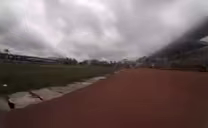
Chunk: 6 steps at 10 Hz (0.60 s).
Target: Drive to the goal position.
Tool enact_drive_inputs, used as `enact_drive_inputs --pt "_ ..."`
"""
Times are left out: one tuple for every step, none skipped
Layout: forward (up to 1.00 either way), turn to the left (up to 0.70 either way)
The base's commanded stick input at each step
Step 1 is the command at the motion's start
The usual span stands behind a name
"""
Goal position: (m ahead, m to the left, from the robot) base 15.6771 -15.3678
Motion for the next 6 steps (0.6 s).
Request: enact_drive_inputs --pt "0.70 0.00" --pt "0.70 0.00" --pt "0.70 0.00" --pt "0.70 0.00" --pt "0.70 0.00" --pt "0.70 0.00"
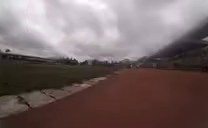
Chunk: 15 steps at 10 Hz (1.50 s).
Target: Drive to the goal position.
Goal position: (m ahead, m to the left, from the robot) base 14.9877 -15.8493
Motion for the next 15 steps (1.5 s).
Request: enact_drive_inputs --pt "0.70 0.00" --pt "0.70 0.00" --pt "0.70 0.00" --pt "0.70 0.00" --pt "0.70 0.00" --pt "0.70 0.00" --pt "0.70 0.00" --pt "0.70 0.00" --pt "0.70 0.00" --pt "0.70 0.00" --pt "0.70 0.00" --pt "0.70 0.00" --pt "0.70 0.00" --pt "0.70 0.00" --pt "0.70 0.00"
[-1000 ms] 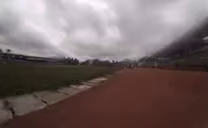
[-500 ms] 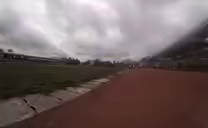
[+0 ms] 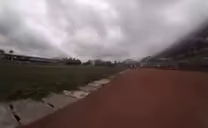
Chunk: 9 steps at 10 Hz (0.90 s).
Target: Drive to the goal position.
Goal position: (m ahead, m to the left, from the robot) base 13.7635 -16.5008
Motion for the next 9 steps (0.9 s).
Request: enact_drive_inputs --pt "0.70 0.00" --pt "0.70 0.00" --pt "0.70 0.00" --pt "0.70 0.00" --pt "0.70 0.00" --pt "0.70 0.00" --pt "0.70 0.00" --pt "0.70 -0.16" --pt "0.70 -0.35"
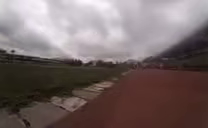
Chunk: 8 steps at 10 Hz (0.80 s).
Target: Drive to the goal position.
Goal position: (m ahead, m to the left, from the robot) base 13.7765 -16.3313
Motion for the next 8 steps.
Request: enact_drive_inputs --pt "0.70 -0.35" --pt "0.70 -0.35" --pt "0.70 -0.35" --pt "0.70 -0.35" --pt "0.70 -0.35" --pt "0.70 -0.35" --pt "0.70 -0.35" --pt "0.70 -0.35"
